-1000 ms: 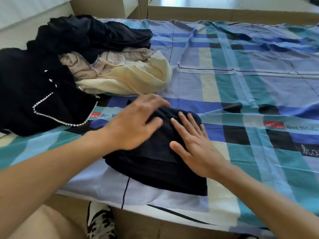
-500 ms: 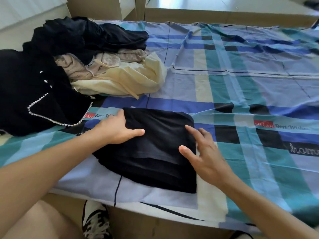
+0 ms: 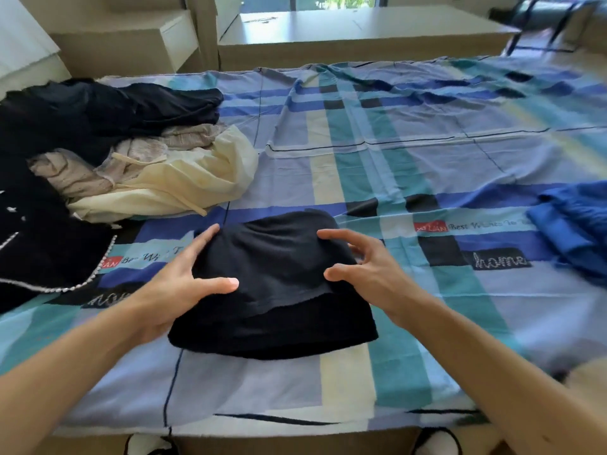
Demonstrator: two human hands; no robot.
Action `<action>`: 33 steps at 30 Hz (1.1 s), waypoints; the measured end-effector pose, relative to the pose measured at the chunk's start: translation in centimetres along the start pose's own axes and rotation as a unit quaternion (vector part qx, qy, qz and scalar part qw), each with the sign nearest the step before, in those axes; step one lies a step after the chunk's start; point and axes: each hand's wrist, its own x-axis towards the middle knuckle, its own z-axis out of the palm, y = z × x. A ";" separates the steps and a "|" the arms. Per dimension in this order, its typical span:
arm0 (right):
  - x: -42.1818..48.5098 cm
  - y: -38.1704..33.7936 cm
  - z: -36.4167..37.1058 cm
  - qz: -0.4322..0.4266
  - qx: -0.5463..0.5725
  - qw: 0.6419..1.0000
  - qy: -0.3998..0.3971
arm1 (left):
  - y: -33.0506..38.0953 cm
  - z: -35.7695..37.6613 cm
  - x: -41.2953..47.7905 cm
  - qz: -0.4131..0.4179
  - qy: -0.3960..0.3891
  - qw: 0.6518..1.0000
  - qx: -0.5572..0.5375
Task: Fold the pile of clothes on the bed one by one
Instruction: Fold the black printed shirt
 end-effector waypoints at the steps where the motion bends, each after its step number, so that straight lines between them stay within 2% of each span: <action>1: -0.2 -0.4 -1.4 0.001 0.008 1.000 0.018 | 0.6 1.4 0.1 0.021 -0.013 1.000 -0.010; 8: -2.4 -2.5 -13.6 -0.028 -0.020 0.986 0.162 | 6.7 14.4 2.6 0.139 -0.020 0.986 -0.087; 14: -6.3 -5.6 -29.2 -0.001 -0.086 0.957 0.278 | 15.4 28.3 6.9 0.201 -0.109 0.968 -0.100; 17: -7.6 -6.2 -37.1 0.016 -0.129 0.928 0.350 | 20.1 35.7 9.0 0.221 -0.140 0.959 -0.107; 20: -8.2 -5.9 -43.2 0.027 -0.140 0.915 0.378 | 23.4 42.2 10.5 0.234 -0.156 0.955 -0.095; 23: -8.2 -3.9 -47.1 0.034 -0.133 0.904 0.404 | 24.2 47.0 12.3 0.206 -0.180 0.960 -0.064; 26: -7.7 1.2 -48.5 0.096 -0.152 0.906 0.383 | 22.4 49.9 14.1 0.153 -0.207 0.965 0.055; 28: -7.4 5.1 -47.8 0.175 -0.196 0.901 0.346 | 20.2 50.5 15.1 0.119 -0.229 0.939 0.228; 31: -6.4 6.7 -47.1 0.182 -0.234 0.875 0.383 | 20.1 49.5 16.2 0.150 -0.181 0.835 0.498; 33: -5.4 5.5 -47.2 0.154 -0.316 0.844 0.405 | 22.6 48.8 16.0 0.215 -0.095 0.775 0.586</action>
